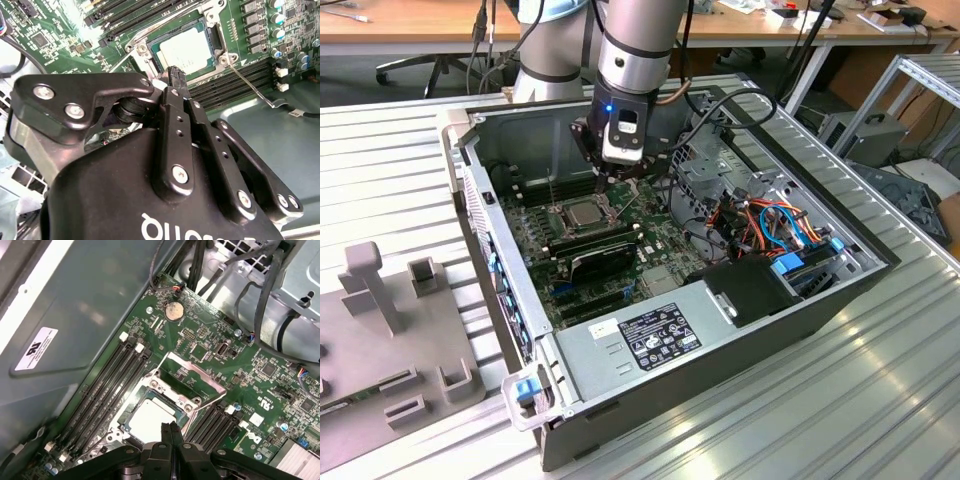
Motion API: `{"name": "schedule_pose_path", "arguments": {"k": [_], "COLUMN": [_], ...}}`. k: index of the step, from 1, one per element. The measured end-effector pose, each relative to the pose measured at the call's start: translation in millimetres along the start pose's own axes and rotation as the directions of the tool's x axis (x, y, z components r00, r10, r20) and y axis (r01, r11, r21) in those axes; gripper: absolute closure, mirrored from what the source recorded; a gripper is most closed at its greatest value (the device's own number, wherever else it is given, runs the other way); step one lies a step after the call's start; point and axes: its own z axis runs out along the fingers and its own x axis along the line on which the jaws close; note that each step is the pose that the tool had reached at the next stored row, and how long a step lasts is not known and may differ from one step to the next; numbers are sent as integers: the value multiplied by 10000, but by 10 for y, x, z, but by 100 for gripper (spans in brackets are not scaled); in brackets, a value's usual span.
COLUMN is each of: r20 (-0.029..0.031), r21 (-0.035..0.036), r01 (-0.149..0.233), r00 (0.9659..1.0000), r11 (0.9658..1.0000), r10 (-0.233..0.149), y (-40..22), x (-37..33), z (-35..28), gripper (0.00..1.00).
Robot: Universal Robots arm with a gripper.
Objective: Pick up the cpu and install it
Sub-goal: 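Close the cpu cover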
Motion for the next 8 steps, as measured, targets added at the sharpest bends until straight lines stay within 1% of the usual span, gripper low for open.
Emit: {"name": "schedule_pose_path", "arguments": {"k": [5, 8], "r20": [0, 1], "r21": [14, 25], "r01": [371, 651], "r00": [9993, 9979], "r11": [9993, 9979], "r10": [-371, -651], "y": [0, 0], "x": [0, 0], "z": [0, 0], "gripper": [89, 89]}}
